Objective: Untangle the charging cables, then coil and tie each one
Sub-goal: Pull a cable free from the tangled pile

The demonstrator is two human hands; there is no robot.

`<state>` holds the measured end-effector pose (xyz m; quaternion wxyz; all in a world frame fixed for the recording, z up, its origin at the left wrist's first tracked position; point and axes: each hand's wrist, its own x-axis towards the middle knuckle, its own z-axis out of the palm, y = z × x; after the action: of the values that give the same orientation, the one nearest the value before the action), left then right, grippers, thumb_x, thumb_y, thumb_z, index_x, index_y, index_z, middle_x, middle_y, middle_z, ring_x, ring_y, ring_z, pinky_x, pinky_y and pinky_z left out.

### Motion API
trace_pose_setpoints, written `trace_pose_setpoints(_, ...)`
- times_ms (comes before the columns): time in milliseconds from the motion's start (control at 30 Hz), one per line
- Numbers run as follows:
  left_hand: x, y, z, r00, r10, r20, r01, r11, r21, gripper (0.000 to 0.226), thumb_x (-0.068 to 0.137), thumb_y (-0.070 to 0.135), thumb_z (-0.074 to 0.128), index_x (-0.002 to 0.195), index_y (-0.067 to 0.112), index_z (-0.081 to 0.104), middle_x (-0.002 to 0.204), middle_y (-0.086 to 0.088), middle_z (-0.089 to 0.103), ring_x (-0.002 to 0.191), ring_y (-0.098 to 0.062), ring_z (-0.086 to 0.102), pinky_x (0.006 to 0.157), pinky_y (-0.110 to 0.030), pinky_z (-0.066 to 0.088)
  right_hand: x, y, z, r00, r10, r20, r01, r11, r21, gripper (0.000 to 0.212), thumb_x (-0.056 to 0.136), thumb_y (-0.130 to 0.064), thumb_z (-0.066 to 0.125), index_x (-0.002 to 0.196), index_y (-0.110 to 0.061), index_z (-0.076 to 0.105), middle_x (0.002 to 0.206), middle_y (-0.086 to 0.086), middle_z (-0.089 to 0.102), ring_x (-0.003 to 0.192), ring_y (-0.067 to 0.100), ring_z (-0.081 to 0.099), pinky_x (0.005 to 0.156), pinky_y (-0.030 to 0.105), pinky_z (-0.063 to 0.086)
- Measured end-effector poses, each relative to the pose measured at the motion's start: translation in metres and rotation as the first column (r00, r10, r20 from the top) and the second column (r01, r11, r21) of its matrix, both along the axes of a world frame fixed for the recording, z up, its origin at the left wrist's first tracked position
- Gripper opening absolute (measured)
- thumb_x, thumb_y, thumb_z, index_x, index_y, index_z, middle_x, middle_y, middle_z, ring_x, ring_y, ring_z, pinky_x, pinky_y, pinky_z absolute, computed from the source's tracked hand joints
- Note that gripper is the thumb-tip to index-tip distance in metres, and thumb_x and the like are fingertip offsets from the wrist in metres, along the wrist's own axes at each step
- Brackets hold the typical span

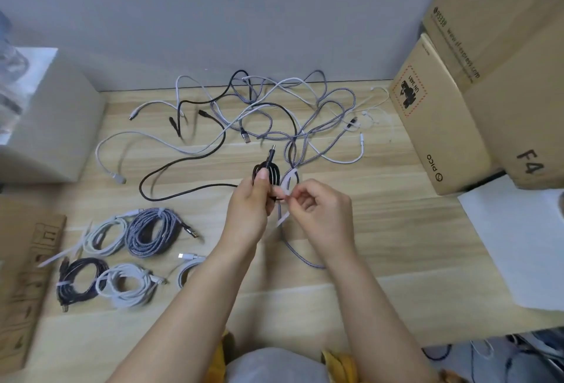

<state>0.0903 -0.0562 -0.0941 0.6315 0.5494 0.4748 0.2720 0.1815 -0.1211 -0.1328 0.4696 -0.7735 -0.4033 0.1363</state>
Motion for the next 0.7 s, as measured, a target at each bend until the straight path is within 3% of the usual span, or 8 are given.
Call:
trace_pose_setpoints(133,-0.011,-0.004,0.003,1.0,-0.017,0.01,0.017,1.0,0.004,0.034,0.102,0.023,0.033,0.074,0.009,0.044,0.044,0.014,0.051,0.044,0.0,0.035,0.048,-0.005,0.031,-0.01,-0.004,0.004,0.979,0.064,0.194,-0.038,0.99,-0.135,0.023,0.071,-0.011,0.07,0.07,-0.021,0.048,0.058,-0.004,0.055,0.056,0.023,0.053,0.054,0.037,0.047)
trace_pose_setpoints(233,-0.016,-0.006,0.005,0.999,-0.036,0.039,0.036,0.999,-0.012,0.035,0.103,0.024,0.032,0.073,0.009,0.043,0.049,0.009,0.047,0.044,-0.001,0.034,0.046,-0.007,0.031,-0.015,-0.007,0.011,0.973,0.105,0.204,-0.069,0.982,-0.175,0.037,0.077,-0.014,0.068,0.089,-0.031,0.037,0.067,-0.005,0.062,0.063,0.026,0.061,0.058,0.038,0.05)
trace_pose_setpoints(333,-0.018,-0.006,0.011,0.993,-0.059,0.107,0.067,0.995,-0.078,0.037,0.103,0.025,0.03,0.069,0.012,0.037,0.058,-0.002,0.041,0.043,-0.005,0.033,0.043,-0.01,0.031,-0.017,-0.013,0.016,0.965,0.246,0.087,-0.221,0.949,-0.224,0.071,0.08,-0.002,0.056,0.126,-0.052,0.035,0.08,-0.011,0.065,0.074,0.012,0.061,0.072,0.031,0.05)
trace_pose_setpoints(400,-0.018,-0.006,0.015,0.988,-0.085,0.132,0.096,0.992,-0.084,0.041,0.103,0.024,0.028,0.065,0.012,0.037,0.057,-0.002,0.038,0.042,-0.005,0.033,0.042,-0.01,0.03,-0.019,-0.018,0.011,0.958,0.271,0.093,-0.249,0.948,-0.197,0.08,0.074,0.009,0.049,0.134,-0.045,0.044,0.077,-0.016,0.054,0.072,-0.003,0.052,0.067,0.018,0.042)
trace_pose_setpoints(467,-0.019,-0.008,0.017,0.988,-0.096,0.123,0.103,0.994,-0.048,0.043,0.103,0.023,0.027,0.064,0.009,0.039,0.055,-0.005,0.037,0.041,-0.003,0.035,0.043,-0.01,0.031,-0.021,-0.021,0.006,0.962,0.255,0.1,-0.239,0.96,-0.149,0.078,0.071,0.012,0.046,0.133,-0.034,0.051,0.078,-0.016,0.049,0.072,-0.007,0.048,0.065,0.011,0.036)
trace_pose_setpoints(533,-0.019,-0.013,0.016,0.993,-0.067,0.095,0.068,0.998,-0.011,0.045,0.103,0.023,0.028,0.067,0.006,0.048,0.056,-0.005,0.041,0.041,0.0,0.037,0.045,-0.008,0.032,-0.026,-0.022,0.008,0.972,0.231,0.042,-0.226,0.969,-0.1,0.074,0.076,0.009,0.044,0.137,-0.032,0.045,0.089,-0.017,0.055,0.077,-0.007,0.05,0.07,0.012,0.038)
trace_pose_setpoints(633,-0.018,-0.018,0.013,0.998,-0.038,0.051,0.038,0.999,0.012,0.044,0.103,0.025,0.031,0.081,0.0,0.059,0.068,-0.003,0.059,0.045,0.004,0.044,0.049,-0.006,0.035,-0.038,-0.02,0.021,0.986,0.162,-0.027,-0.164,0.975,-0.15,0.059,0.088,-0.004,0.04,0.141,-0.03,0.034,0.115,-0.015,0.064,0.086,0.02,0.06,0.077,0.034,0.046)
trace_pose_setpoints(700,-0.017,-0.019,0.014,0.999,-0.045,0.028,0.044,0.999,0.016,0.045,0.103,0.026,0.031,0.082,-0.001,0.062,0.065,0.003,0.062,0.046,0.005,0.047,0.049,-0.006,0.035,-0.044,-0.017,0.028,0.997,0.074,0.024,-0.065,0.963,-0.261,0.053,0.09,-0.018,0.03,0.141,-0.032,0.027,0.114,-0.01,0.068,0.092,0.031,0.061,0.079,0.038,0.045)
